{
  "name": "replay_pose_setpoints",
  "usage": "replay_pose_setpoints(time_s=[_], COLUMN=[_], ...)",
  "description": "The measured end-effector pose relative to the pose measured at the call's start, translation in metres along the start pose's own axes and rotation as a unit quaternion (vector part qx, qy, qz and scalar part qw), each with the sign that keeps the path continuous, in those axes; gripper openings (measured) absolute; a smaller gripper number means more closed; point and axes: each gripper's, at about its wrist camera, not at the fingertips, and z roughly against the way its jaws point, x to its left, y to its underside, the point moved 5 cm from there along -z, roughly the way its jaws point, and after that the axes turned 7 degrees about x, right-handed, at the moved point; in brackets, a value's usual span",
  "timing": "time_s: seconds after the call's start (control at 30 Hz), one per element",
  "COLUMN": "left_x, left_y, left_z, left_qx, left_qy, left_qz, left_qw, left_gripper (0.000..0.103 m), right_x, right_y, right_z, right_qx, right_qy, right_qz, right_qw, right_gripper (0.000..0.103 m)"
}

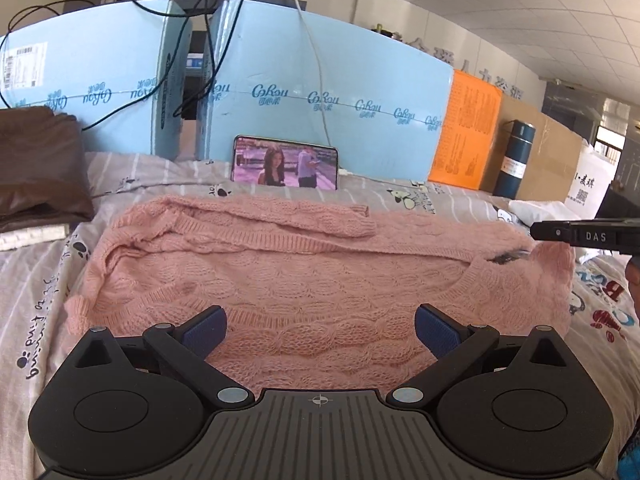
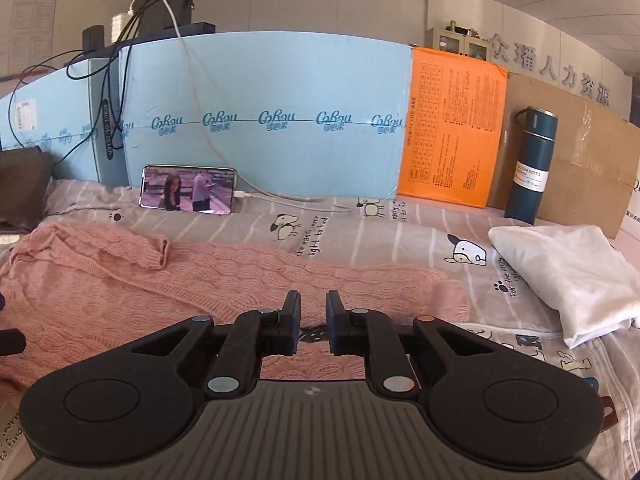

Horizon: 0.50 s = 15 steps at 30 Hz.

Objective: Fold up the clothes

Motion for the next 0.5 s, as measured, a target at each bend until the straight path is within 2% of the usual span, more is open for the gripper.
replay_pose_setpoints(time_s=[0.2, 0.37, 0.5], left_x=[0.012, 0.019, 0.030], left_y=[-0.002, -0.001, -0.002], left_z=[0.003, 0.005, 0.006], left_qx=[-0.006, -0.009, -0.015], left_qy=[-0.001, -0.009, -0.022], left_qz=[0.033, 0.043, 0.068], left_qw=[0.9994, 0.9990, 0.9973], left_gripper=[0.102, 0.102, 0.102], right_x=[0.054, 0.069, 0.076], right_y=[0.011, 0.023, 0.026], right_z=[-0.003, -0.014, -0.012], right_qx=[0.028, 0.063, 0.065], right_qy=[-0.055, -0.082, -0.112], right_qz=[0.048, 0.039, 0.032], right_qw=[0.997, 0.994, 0.991], right_gripper=[0.013, 0.013, 0.015])
